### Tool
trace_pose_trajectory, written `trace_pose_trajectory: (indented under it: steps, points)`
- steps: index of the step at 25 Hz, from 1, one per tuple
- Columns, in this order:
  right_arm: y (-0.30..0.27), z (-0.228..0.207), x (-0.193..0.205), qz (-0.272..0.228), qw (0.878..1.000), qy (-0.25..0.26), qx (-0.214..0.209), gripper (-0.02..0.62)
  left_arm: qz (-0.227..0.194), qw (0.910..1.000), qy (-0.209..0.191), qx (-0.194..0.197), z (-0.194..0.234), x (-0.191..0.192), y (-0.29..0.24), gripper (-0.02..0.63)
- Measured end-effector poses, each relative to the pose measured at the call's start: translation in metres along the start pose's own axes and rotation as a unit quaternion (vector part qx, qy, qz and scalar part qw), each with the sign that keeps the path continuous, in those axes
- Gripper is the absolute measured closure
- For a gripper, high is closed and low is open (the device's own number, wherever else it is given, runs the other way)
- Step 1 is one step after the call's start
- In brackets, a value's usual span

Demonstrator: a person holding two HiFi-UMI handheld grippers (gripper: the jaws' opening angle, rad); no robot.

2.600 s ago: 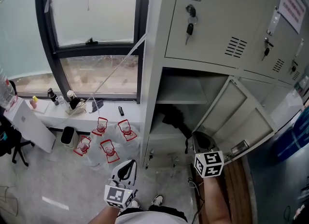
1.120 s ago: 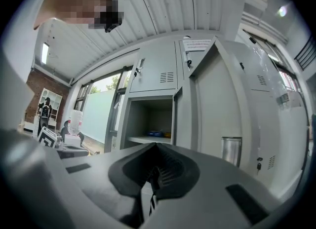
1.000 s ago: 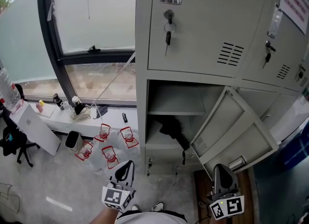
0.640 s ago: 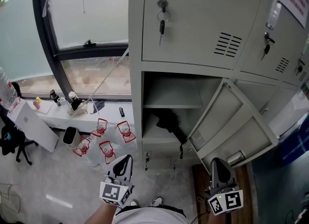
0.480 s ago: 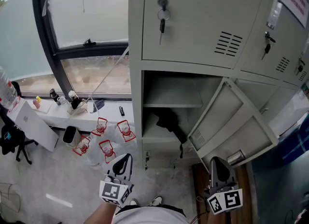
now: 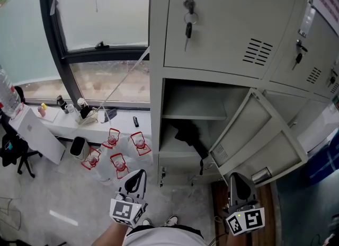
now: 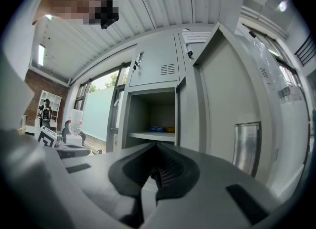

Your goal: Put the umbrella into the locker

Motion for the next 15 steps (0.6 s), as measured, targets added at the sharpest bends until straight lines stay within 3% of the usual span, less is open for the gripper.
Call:
trace_pose_trajectory:
  steps: [15]
  points:
    - [-0.012,0.025,0.012,0.03,0.999,0.003,-0.015,0.578,0.011,0.9999,0.002,-0.012,0.016,0.005,0.018,0.584]
Point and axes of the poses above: the fingertips, and each gripper's own axes: y backward along the fingers, z to its left, x out of its underside, the point moved 9 cm from there along y, backward along the fingers, and after that the axes turned 1 degree about -y, right-handed, at the moved point
